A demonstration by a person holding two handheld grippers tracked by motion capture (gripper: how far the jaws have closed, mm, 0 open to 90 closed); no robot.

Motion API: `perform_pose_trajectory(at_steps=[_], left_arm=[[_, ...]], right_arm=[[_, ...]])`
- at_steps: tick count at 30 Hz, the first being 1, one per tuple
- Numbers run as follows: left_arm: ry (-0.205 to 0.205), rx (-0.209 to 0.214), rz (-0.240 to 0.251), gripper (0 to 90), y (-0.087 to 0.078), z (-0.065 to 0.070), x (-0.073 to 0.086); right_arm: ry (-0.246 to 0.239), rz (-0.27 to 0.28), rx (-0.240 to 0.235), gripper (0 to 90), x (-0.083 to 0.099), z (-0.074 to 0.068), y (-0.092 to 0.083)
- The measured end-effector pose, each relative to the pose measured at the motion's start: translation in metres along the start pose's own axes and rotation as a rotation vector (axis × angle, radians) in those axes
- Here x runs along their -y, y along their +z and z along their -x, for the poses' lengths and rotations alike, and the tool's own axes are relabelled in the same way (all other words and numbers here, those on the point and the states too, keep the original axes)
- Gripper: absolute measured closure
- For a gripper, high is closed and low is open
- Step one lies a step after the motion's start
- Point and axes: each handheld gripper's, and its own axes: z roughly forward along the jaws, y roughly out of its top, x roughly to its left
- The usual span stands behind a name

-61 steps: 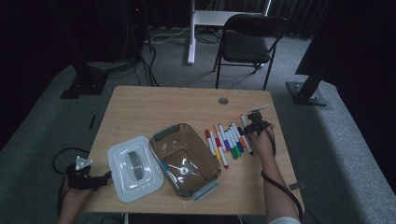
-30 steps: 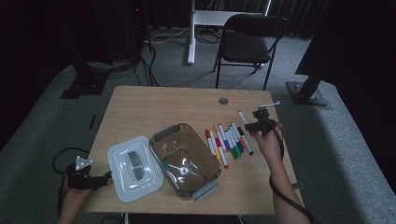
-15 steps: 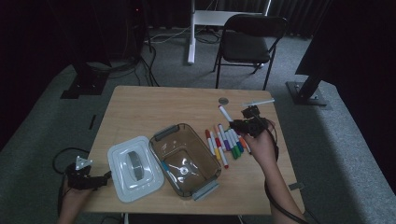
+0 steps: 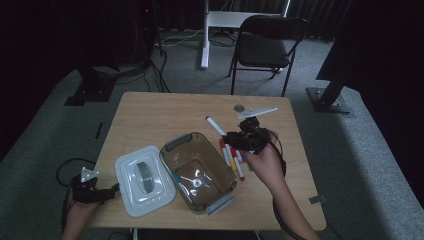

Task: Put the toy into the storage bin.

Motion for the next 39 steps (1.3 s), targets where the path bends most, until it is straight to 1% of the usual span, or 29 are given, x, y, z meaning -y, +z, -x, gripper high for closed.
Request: perform_pose_trajectory(at_steps=[4, 7, 10, 11, 12, 13, 14, 16, 17, 19, 20, 25, 32, 35, 39], left_arm=[[0.000, 0.000, 0.000, 0.7, 0.000, 0.000, 0.000], [0.000, 0.000, 0.000, 0.7, 0.000, 0.000, 0.000], [0.000, 0.000, 0.000, 0.7, 0.000, 0.000, 0.000], [0.002, 0.000, 0.000, 0.7, 0.000, 0.000, 0.000], [0.002, 0.000, 0.000, 0.7, 0.000, 0.000, 0.000], [-0.001, 0.000, 0.000, 0.7, 0.000, 0.000, 0.000], [-0.001, 0.000, 0.000, 0.7, 0.000, 0.000, 0.000], [-0.002, 0.001, 0.000, 0.7, 0.000, 0.000, 0.000], [-0.002, 0.001, 0.000, 0.7, 0.000, 0.000, 0.000], [-0.002, 0.001, 0.000, 0.7, 0.000, 0.000, 0.000], [-0.002, 0.001, 0.000, 0.7, 0.000, 0.000, 0.000], [-0.001, 0.001, 0.000, 0.7, 0.000, 0.000, 0.000], [0.001, 0.001, 0.000, 0.7, 0.000, 0.000, 0.000], [0.000, 0.001, 0.000, 0.7, 0.000, 0.000, 0.000], [0.000, 0.000, 0.000, 0.7, 0.000, 0.000, 0.000]], right_arm=[[-0.038, -0.006, -0.030, 74.4, -0.002, -0.020, 0.007], [-0.050, -0.031, -0.057, 74.5, 0.000, -0.031, 0.018], [-0.056, -0.061, -0.079, 74.4, 0.002, -0.040, 0.030], [-0.060, -0.078, -0.085, 74.4, 0.004, -0.043, 0.036], [-0.060, -0.078, -0.085, 74.4, 0.004, -0.043, 0.036], [-0.061, -0.086, -0.094, 74.4, 0.005, -0.045, 0.040], [-0.063, -0.109, -0.098, 74.4, 0.007, -0.050, 0.049], [-0.058, -0.128, -0.119, 74.4, 0.009, -0.052, 0.058], [-0.058, -0.138, -0.121, 74.4, 0.011, -0.054, 0.063], [-0.053, -0.158, -0.136, 74.4, 0.013, -0.057, 0.070], [-0.062, -0.168, -0.138, 74.4, 0.014, -0.059, 0.073], [-0.067, -0.217, -0.156, 74.4, 0.020, -0.068, 0.089], [-0.082, -0.273, -0.173, 74.4, 0.025, -0.076, 0.105], [-0.100, -0.296, -0.173, 74.4, 0.027, -0.081, 0.112], [-0.103, -0.338, -0.178, 74.3, 0.030, -0.083, 0.120]])
